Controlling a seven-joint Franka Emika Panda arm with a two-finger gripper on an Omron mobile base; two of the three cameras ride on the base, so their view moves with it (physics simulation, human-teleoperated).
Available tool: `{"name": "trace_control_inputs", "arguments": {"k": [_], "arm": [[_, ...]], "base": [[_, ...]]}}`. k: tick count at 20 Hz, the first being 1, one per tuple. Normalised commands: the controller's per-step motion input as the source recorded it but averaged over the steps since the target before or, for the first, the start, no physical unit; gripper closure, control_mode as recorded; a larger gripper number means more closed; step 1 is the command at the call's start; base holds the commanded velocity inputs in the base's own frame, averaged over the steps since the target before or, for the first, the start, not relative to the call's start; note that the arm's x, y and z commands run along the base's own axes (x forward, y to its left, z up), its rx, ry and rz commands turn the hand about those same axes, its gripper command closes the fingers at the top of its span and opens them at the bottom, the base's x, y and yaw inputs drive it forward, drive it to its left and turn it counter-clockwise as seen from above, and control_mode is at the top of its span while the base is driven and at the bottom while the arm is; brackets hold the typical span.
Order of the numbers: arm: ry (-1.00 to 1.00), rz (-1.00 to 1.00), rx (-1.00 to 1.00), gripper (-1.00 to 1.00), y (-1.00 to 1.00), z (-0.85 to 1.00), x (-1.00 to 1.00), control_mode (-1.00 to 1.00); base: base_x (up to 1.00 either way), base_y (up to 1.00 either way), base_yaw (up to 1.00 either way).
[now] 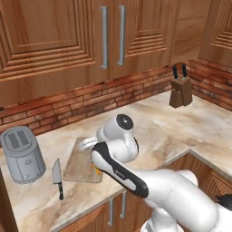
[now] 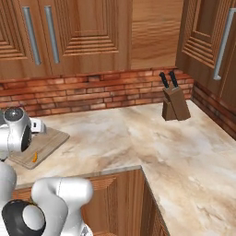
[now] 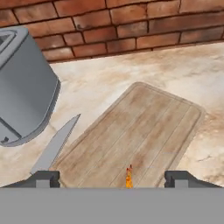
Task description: Retrieve the shrimp from the fridge and place it on the cutting board.
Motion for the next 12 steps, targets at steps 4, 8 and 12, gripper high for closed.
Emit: {"name": "trace_control_inputs", "arguments": {"k": [4,8,12], "arm": [[0.29,0.00,0.01,-1.00,-0.35,0.30,-1.00,-1.00],[0.11,0.00,0.00,-1.00,-0.48,0.00,-1.00,-1.00],[0.05,0.00,0.00,-1.00,-0.58,-0.11,-1.00,-1.00]], "base": [[0.00,0.00,0.00],[0.00,0.00,0.00],[0.00,0.00,0.00]]}}
